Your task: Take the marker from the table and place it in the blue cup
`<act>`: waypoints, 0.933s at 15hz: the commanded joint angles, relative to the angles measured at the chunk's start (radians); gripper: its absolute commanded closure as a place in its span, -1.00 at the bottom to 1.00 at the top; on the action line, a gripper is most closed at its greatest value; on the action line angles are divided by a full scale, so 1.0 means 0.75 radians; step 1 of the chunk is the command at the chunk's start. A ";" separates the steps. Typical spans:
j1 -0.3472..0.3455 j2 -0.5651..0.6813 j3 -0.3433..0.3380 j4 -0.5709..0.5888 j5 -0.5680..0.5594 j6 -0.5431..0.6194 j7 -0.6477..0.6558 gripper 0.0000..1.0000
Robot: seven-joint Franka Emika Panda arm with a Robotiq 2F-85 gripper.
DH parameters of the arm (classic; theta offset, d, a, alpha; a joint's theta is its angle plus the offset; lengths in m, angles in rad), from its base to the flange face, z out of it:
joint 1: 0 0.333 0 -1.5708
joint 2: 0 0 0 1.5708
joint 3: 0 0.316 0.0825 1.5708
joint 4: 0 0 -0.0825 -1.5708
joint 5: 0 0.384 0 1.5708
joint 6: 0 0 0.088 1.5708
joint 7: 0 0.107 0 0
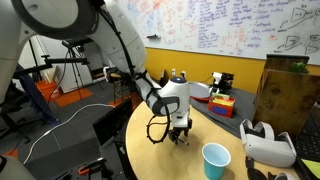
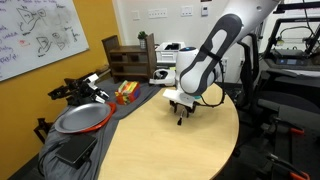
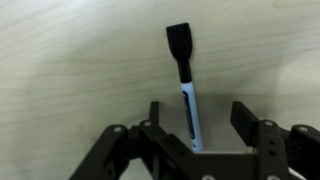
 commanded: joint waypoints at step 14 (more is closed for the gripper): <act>0.083 -0.046 -0.081 0.008 -0.045 -0.016 0.011 0.94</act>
